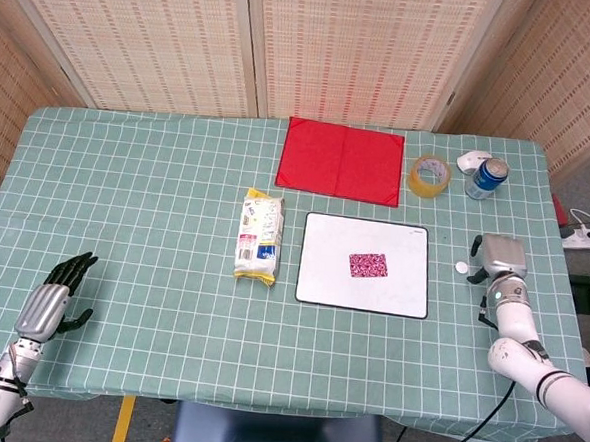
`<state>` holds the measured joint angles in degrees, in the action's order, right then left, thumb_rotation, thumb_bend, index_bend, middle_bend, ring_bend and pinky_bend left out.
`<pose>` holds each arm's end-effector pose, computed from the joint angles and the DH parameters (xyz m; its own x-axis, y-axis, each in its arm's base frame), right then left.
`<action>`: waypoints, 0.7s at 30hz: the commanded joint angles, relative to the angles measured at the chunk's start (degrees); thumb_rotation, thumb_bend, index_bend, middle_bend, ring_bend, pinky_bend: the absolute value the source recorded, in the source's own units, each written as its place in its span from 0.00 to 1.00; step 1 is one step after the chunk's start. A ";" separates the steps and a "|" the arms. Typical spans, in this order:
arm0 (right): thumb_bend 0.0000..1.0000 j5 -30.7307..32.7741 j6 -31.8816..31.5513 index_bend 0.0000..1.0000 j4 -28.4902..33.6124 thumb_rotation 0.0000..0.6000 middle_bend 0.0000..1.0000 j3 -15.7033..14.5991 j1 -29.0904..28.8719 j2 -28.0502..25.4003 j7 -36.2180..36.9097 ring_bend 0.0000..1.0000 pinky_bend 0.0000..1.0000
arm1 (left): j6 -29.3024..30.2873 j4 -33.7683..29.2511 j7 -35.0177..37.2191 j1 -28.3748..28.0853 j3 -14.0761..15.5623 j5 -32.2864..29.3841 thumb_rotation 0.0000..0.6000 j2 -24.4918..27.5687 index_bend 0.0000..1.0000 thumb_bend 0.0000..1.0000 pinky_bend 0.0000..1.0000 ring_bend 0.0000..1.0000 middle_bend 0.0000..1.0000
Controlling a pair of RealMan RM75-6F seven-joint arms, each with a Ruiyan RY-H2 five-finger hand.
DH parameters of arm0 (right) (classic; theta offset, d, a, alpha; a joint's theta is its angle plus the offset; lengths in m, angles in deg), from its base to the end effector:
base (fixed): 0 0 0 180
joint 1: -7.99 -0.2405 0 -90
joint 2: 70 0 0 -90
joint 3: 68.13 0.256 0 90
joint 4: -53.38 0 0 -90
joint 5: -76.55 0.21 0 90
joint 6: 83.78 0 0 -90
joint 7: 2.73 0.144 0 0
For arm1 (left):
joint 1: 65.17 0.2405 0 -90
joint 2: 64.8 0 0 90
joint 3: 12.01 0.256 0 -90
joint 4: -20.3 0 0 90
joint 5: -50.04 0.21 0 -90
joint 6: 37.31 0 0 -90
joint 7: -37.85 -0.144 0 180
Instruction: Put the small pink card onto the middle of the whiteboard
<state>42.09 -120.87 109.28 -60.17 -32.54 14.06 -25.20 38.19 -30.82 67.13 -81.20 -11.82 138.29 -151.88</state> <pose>-0.3411 -0.3974 0.0733 0.4621 -0.4349 0.7729 -0.7803 0.2147 0.5874 -0.3681 0.2501 0.0725 0.2429 0.1451 0.9591 0.9663 -0.1232 -0.2261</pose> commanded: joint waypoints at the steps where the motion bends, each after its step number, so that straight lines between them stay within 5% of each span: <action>1: 0.16 0.18 0.56 0.49 -1.08 1.00 0.97 0.12 -0.23 0.89 0.44 0.99 1.00 | -0.03 -0.01 0.03 -0.02 0.05 0.05 1.00 0.01 0.00 0.28 0.08 0.00 0.00; 21: 0.20 0.68 1.17 0.48 -2.84 1.00 0.97 -0.02 -0.57 2.24 -0.53 0.99 1.00 | -0.32 -0.23 0.60 -0.06 0.24 0.10 1.00 0.27 0.00 0.28 0.08 0.00 0.00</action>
<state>42.76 -119.71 106.44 -60.20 -33.10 16.30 -25.73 37.87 -31.05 67.73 -81.26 -11.58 138.39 -151.60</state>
